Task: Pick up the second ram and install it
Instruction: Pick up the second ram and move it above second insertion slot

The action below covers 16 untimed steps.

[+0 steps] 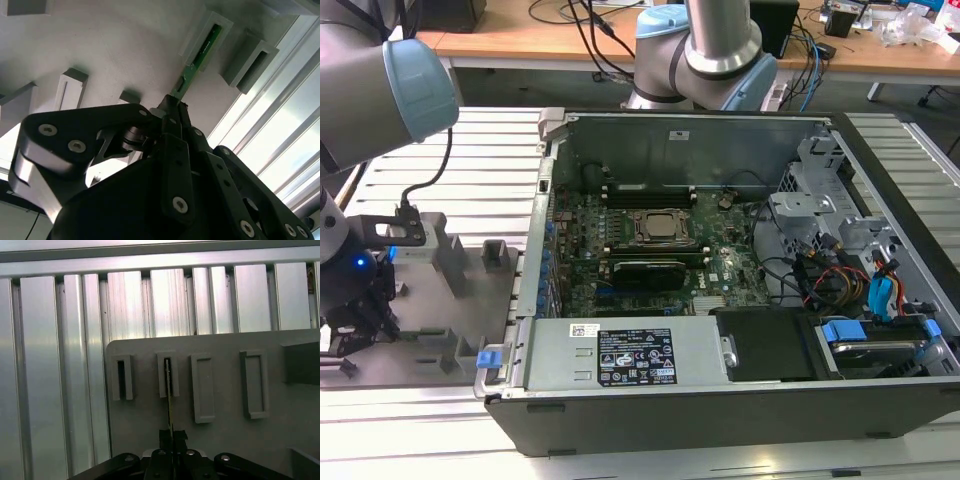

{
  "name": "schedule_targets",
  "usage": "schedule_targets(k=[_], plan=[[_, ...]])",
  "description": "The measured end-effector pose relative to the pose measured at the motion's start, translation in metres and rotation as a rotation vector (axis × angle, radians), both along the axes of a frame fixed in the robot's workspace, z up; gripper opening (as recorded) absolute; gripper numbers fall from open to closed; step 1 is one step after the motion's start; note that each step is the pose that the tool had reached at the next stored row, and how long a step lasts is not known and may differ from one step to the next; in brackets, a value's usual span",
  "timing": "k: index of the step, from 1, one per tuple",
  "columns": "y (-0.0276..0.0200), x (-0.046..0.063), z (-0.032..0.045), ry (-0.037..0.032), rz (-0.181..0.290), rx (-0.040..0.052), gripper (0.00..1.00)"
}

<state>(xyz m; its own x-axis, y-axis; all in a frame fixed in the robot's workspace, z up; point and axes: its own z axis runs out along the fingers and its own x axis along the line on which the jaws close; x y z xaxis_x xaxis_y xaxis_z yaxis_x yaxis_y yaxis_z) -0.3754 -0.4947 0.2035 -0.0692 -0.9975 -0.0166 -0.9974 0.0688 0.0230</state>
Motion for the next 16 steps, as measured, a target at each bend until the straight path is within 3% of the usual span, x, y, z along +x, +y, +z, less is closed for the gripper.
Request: schedule_targets(k=[7, 16], plan=[[0.0, 0.0, 0.0003, -0.0002, 0.0, 0.0004, 0.13], [0.0, 0.0, 0.0108, 0.0001, 0.0, 0.0001, 0.13]])
